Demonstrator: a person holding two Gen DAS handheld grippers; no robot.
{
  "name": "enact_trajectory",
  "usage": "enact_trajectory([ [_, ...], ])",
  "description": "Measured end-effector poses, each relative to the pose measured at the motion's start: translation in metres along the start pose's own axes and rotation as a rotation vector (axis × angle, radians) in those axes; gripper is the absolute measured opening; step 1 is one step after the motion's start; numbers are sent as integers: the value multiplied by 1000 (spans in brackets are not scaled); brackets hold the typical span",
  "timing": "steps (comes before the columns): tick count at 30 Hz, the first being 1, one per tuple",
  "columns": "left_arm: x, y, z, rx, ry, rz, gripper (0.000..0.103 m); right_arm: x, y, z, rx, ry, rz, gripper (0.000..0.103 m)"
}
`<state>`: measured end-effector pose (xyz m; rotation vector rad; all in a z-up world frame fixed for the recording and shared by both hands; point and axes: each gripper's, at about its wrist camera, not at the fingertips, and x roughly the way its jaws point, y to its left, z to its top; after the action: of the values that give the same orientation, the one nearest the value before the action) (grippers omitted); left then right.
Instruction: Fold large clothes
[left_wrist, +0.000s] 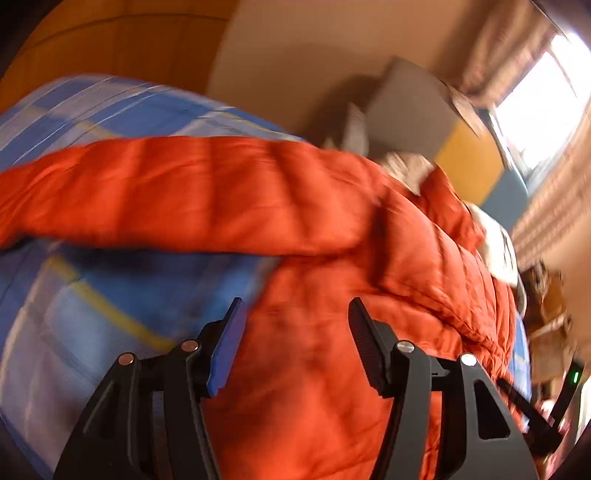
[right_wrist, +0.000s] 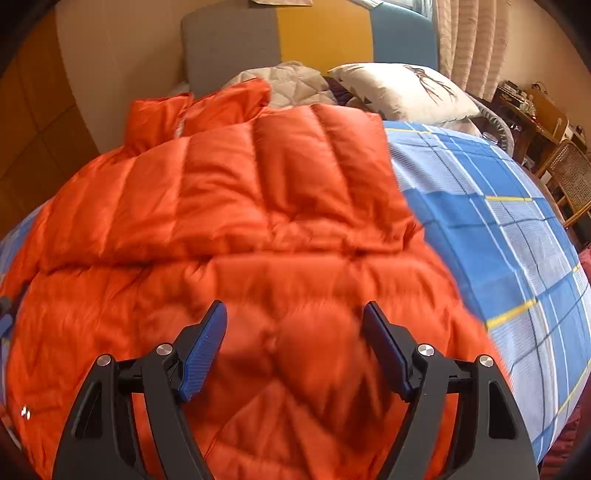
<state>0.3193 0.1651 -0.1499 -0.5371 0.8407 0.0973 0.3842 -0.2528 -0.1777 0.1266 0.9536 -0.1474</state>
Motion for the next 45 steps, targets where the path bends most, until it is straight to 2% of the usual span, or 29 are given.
enact_trajectory([
  [4, -29, 69, 4, -142, -52, 53, 69, -18, 15, -25, -48, -24, 15, 76],
  [9, -53, 157, 10, -338, -105, 107, 71, -26, 32, -48, -104, -31, -2, 76],
  [11, -57, 183, 14, -404, -124, 95, 71, -27, 35, -53, -117, -31, -10, 76],
  [16, -56, 220, 26, -507, -151, 101, 70, -26, 36, -56, -120, -23, -28, 76],
  [18, -49, 227, 30, -523, -147, 96, 60, -26, 36, -57, -125, -22, -36, 76],
  [20, -40, 232, 34, -520, -129, 92, 30, -26, 35, -58, -132, -21, -40, 76],
  [21, -38, 232, 37, -514, -129, 86, 24, -25, 35, -58, -133, -20, -39, 76],
  [22, -37, 230, 39, -494, -138, 93, 12, -24, 34, -59, -133, -17, -37, 76],
  [23, -39, 228, 43, -475, -149, 98, 8, -23, 33, -59, -132, -14, -38, 76],
  [25, -46, 210, 53, -387, -189, 107, 7, -19, 32, -61, -127, -3, -36, 76],
  [27, -58, 187, 60, -301, -228, 83, 7, -17, 32, -62, -126, -2, -37, 76],
  [29, -69, 149, 66, -173, -264, 47, 7, -16, 33, -63, -129, -2, -42, 76],
  [33, -74, 75, 70, 27, -285, -52, 7, -16, 32, -64, -119, -3, -34, 76],
  [36, -65, 19, 57, 159, -250, -134, 7, -16, 29, -64, -100, 2, -18, 76],
  [38, -54, -21, 40, 263, -211, -189, 7, -16, 28, -63, -93, 3, -11, 76],
  [42, -36, -77, 1, 416, -121, -268, 9, -17, 23, -64, -69, 5, 13, 76],
  [44, -25, -99, -20, 476, -60, -317, 22, -18, 21, -63, -60, 8, 25, 76],
  [45, -21, -107, -30, 503, -41, -317, 27, -18, 21, -63, -56, 9, 30, 76],
])
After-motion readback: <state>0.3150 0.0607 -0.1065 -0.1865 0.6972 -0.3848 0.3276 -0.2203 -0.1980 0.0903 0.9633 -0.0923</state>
